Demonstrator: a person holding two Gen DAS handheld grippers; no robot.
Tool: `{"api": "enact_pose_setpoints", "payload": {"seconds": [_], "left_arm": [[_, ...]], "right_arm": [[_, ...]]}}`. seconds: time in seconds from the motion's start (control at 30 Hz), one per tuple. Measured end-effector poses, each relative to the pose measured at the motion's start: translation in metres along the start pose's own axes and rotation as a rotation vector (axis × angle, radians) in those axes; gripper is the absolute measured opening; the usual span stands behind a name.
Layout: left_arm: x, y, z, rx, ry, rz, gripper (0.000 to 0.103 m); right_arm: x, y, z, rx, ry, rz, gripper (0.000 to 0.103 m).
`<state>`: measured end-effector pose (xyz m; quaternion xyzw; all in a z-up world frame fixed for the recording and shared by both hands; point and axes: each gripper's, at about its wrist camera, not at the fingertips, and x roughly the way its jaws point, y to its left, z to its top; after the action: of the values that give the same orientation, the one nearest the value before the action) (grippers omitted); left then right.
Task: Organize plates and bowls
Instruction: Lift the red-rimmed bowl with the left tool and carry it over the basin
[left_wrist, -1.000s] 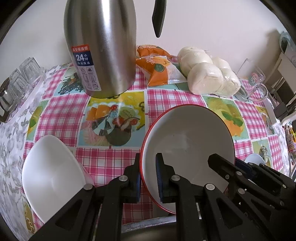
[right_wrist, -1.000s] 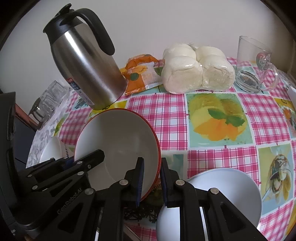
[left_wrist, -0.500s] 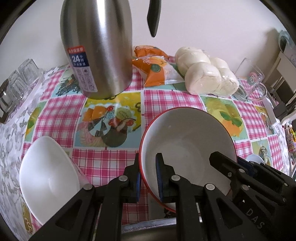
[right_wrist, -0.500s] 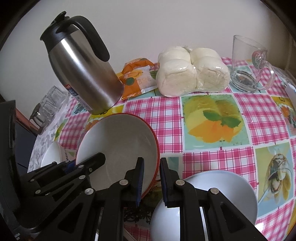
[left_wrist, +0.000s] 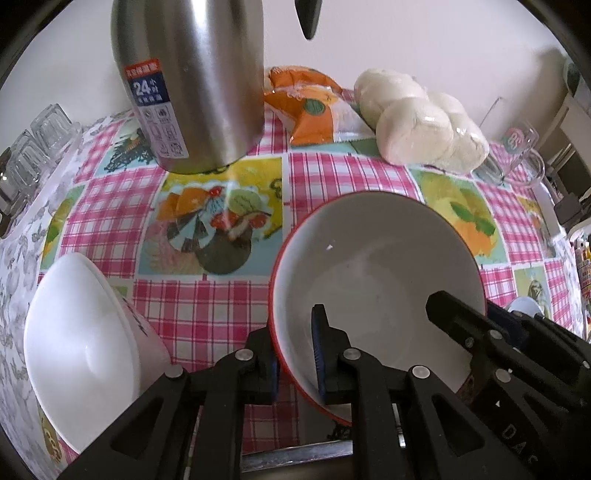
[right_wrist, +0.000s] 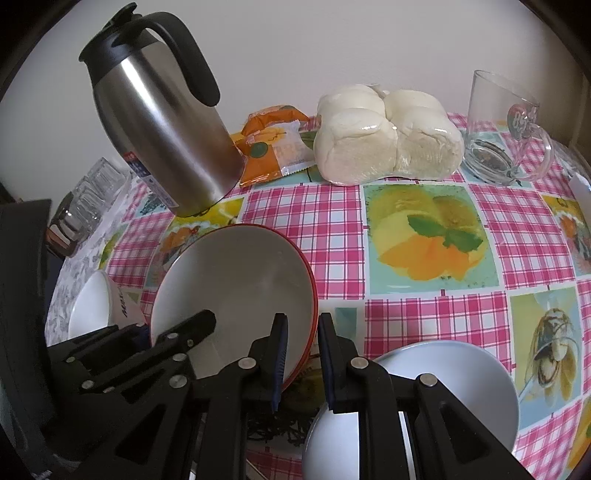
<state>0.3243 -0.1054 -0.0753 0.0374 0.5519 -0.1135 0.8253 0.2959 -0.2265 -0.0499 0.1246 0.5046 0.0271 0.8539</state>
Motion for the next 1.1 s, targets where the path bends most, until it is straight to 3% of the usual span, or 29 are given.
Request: {"api": "enact_pose_setpoints", "payload": {"seconds": [1.1], "left_arm": [[-0.054,-0.005,0.006,0.002,-0.106,-0.017,0.016]], "right_arm": [[-0.045,0.001,0.002,0.003,-0.109,0.049,0.021]]}}
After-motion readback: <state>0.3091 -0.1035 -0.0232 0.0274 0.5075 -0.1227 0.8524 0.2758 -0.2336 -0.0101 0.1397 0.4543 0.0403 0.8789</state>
